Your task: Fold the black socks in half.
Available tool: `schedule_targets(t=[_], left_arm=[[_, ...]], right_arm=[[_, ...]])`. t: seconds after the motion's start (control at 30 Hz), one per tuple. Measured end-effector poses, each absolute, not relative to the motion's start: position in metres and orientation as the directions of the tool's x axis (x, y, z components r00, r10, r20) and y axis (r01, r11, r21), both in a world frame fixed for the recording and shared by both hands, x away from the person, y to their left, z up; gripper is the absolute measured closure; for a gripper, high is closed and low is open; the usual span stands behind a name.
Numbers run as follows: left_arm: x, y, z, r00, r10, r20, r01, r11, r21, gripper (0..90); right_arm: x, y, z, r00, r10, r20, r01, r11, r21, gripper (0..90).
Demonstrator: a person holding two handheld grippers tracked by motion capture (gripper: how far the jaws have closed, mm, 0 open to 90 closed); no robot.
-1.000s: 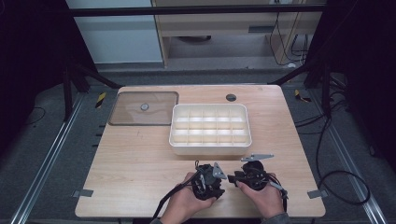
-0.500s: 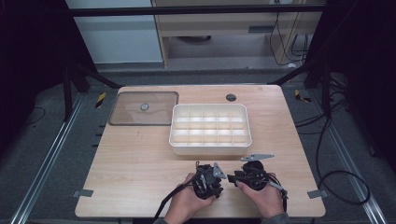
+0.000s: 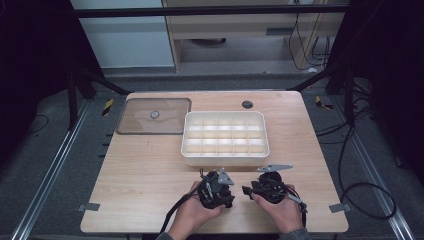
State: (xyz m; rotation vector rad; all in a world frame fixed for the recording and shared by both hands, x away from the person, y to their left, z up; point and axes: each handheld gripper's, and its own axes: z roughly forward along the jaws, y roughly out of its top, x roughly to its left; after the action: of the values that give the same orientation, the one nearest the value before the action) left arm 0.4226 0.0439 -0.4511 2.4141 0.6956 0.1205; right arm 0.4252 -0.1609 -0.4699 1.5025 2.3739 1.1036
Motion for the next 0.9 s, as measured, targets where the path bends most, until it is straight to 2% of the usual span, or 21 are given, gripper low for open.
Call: schedule_targets(t=[0.47, 0.67, 0.9], left_arm=[[0.425, 0.059, -0.434, 0.836, 0.543, -0.074, 0.462, -0.626, 0.628, 67.6], [0.428, 0.071, -0.428, 0.823, 0.566, -0.05, 0.465, -0.622, 0.63, 61.9], [0.432, 0.097, -0.416, 0.787, 0.617, -0.026, 0.485, -0.592, 0.644, 48.5]], right_arm=[[0.425, -0.158, -0.468, -0.493, 0.83, 0.261, 0.737, 0.24, 0.631, 48.0], [0.425, -0.156, -0.459, -0.496, 0.833, 0.247, 0.729, 0.245, 0.639, 42.0], [0.426, -0.143, -0.44, -0.518, 0.821, 0.241, 0.715, 0.261, 0.648, 33.3]])
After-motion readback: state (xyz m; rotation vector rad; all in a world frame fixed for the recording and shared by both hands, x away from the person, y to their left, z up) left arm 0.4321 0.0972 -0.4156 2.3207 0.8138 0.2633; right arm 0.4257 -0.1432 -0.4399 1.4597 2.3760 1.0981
